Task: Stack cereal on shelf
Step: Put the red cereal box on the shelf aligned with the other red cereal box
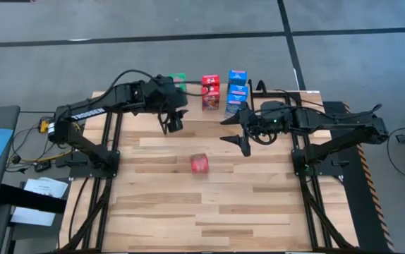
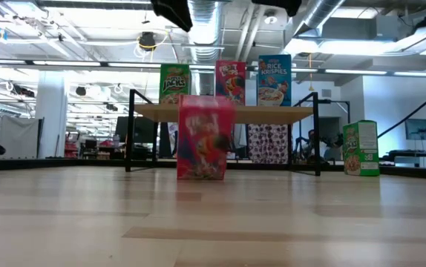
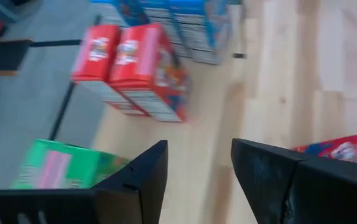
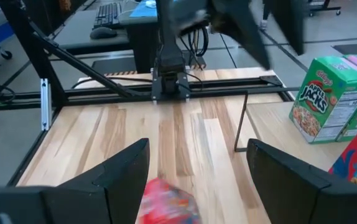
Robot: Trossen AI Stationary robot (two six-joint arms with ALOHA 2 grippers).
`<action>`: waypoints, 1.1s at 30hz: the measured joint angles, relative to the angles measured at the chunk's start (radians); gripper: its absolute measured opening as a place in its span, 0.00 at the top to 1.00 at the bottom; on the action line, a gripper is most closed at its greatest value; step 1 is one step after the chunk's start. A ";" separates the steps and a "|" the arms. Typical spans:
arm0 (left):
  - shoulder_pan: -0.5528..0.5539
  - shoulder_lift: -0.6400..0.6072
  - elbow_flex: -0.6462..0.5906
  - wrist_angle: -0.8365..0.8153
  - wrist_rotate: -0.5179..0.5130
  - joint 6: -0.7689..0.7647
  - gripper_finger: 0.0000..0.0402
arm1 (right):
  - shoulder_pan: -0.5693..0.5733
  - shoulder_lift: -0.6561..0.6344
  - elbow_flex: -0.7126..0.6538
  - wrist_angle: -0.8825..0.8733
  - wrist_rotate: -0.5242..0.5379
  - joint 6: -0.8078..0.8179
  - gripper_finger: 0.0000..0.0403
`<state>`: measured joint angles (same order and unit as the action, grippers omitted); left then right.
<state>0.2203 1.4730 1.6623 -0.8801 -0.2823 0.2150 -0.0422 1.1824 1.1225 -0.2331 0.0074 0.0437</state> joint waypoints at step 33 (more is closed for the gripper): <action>-0.324 -0.014 -0.451 0.290 0.145 -0.238 0.60 | 0.288 0.239 0.003 -0.150 -0.008 0.439 0.27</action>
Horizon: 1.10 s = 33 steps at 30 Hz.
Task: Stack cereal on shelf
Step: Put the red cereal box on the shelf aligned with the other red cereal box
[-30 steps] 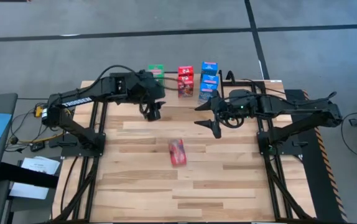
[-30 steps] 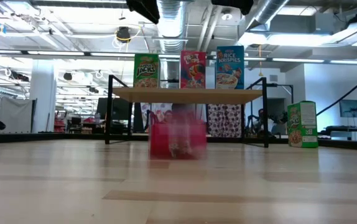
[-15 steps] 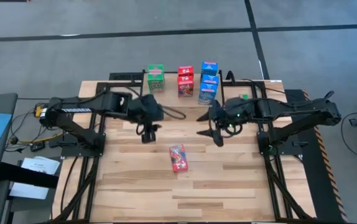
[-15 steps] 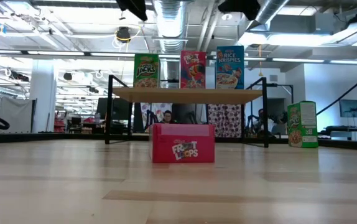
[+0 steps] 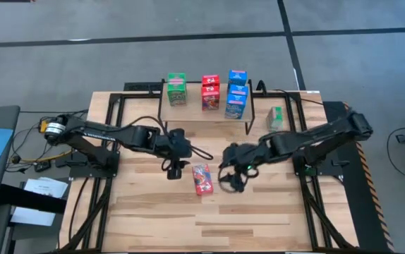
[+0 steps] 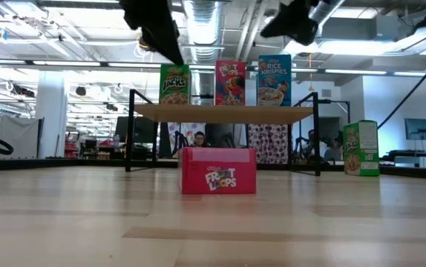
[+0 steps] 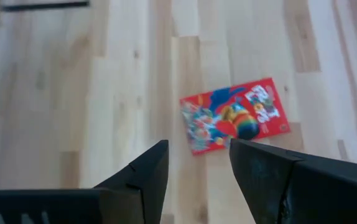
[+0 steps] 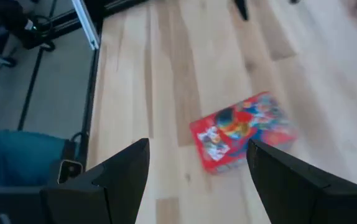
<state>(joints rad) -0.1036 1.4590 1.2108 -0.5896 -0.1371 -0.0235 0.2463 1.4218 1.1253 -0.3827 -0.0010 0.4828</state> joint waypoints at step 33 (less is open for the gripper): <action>-0.008 0.217 -0.234 0.514 0.066 0.025 0.60 | 0.127 0.447 0.026 0.297 0.004 0.243 0.27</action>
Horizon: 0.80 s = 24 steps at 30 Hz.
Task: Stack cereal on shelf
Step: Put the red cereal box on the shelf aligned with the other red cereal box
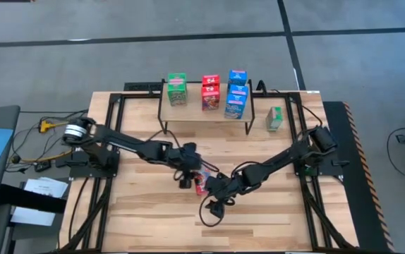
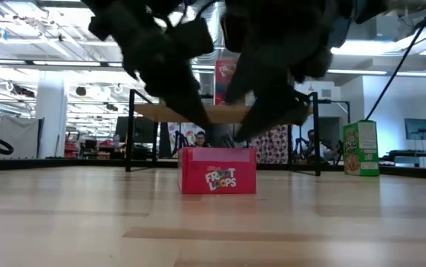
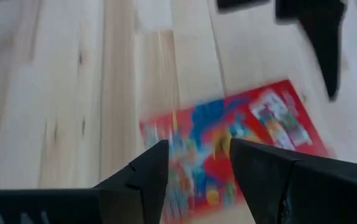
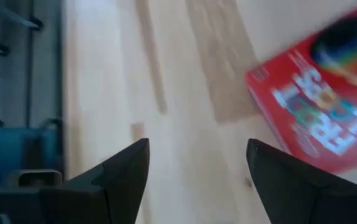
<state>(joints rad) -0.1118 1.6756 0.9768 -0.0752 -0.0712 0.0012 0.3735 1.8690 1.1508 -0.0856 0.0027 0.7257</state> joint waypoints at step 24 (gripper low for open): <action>-0.001 0.072 0.022 -0.008 -0.031 -0.013 0.60 | -0.002 0.000 0.000 -0.118 0.164 0.034 0.27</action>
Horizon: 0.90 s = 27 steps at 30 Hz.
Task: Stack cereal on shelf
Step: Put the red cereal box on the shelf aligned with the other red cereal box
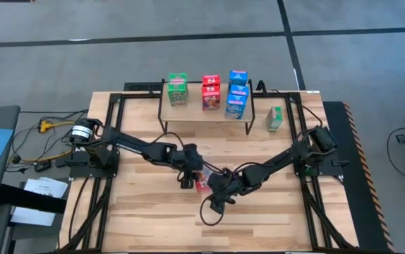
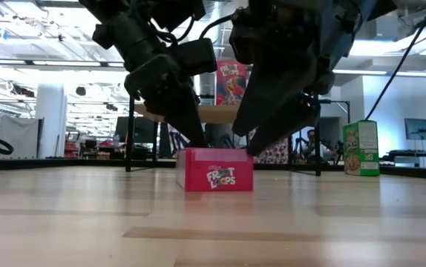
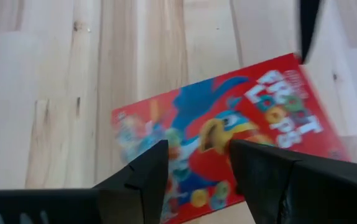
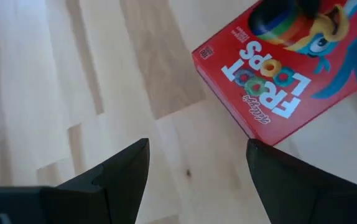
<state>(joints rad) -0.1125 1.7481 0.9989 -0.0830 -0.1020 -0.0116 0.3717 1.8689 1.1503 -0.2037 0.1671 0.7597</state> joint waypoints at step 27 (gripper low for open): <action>-0.025 -0.056 0.000 -0.194 -0.349 0.058 0.60 | -0.020 0.083 0.002 0.103 0.040 0.046 0.27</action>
<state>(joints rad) -0.1372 1.6920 0.9989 -0.2765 -0.4513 0.0461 0.3519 1.9522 1.1522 -0.1005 0.2070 0.8055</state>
